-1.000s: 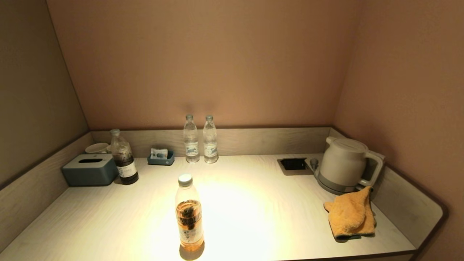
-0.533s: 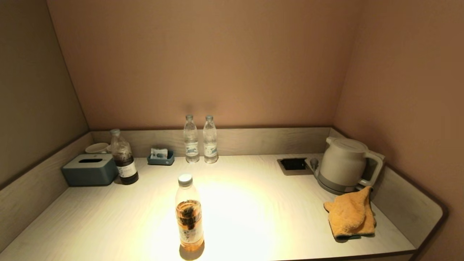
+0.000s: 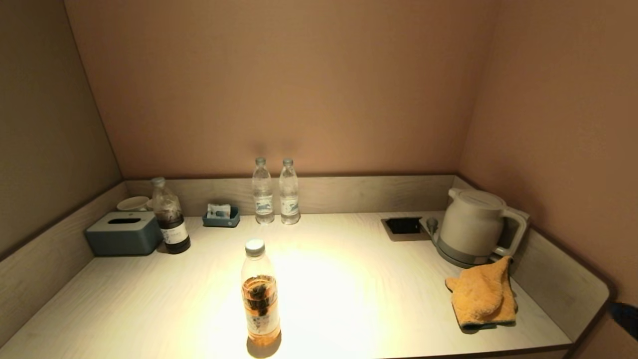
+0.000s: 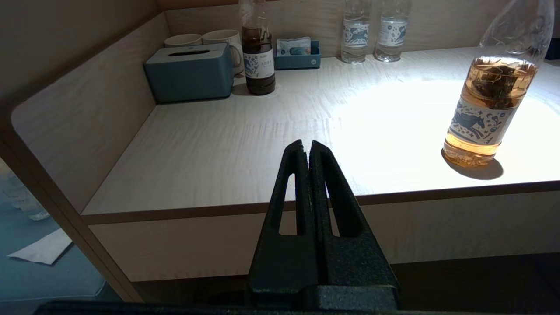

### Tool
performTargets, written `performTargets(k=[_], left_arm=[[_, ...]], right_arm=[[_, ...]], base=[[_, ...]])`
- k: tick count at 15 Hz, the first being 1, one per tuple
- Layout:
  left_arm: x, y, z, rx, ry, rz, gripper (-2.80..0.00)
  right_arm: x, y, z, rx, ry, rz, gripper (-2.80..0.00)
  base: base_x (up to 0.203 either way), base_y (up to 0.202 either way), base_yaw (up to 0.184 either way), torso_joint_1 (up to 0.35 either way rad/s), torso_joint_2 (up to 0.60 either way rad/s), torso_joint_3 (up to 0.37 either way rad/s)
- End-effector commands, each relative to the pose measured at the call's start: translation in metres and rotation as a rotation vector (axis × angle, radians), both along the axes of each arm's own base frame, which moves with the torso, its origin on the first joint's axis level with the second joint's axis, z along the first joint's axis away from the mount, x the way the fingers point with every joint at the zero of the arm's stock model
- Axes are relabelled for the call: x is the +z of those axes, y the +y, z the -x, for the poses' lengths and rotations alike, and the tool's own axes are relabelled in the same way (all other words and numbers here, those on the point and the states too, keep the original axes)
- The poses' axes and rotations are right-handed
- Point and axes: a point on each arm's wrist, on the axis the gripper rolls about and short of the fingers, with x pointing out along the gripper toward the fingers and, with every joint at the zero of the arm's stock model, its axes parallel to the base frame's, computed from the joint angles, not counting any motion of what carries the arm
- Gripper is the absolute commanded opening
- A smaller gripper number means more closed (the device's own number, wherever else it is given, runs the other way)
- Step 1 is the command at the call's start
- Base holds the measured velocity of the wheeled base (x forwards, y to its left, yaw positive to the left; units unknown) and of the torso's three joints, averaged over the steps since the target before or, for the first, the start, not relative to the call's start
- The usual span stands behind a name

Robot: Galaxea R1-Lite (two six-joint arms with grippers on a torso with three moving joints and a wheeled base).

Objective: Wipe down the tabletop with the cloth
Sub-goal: Pick up the bottle

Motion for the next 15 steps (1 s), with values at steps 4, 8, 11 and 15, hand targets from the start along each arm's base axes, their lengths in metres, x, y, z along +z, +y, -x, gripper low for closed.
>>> performTargets(k=[4,8,11,15], left_arm=[[0.000,0.000,0.000,0.000,0.001,-0.001,-2.80],[0.000,0.000,0.000,0.000,0.001,-0.001,-2.80],[0.000,0.000,0.000,0.000,0.001,-0.001,-2.80],[0.000,0.000,0.000,0.000,0.000,-0.001,-2.80]], right_arm=[[0.003,0.009,-0.107,0.198,0.184,-0.037,-2.80],[-0.009,0.034,-0.158,0.330,0.220,-0.030,-2.80],[-0.025,0.068,-0.193,0.445,0.272,-0.014,-2.80],[-0.038,0.114,-0.224,0.571,0.317,0.005,-2.80]], base=[[0.000,0.000,0.000,0.000,0.00,0.000],[0.000,0.000,0.000,0.000,0.00,0.000],[0.000,0.000,0.000,0.000,0.00,0.000],[0.000,0.000,0.000,0.000,0.00,0.000]])
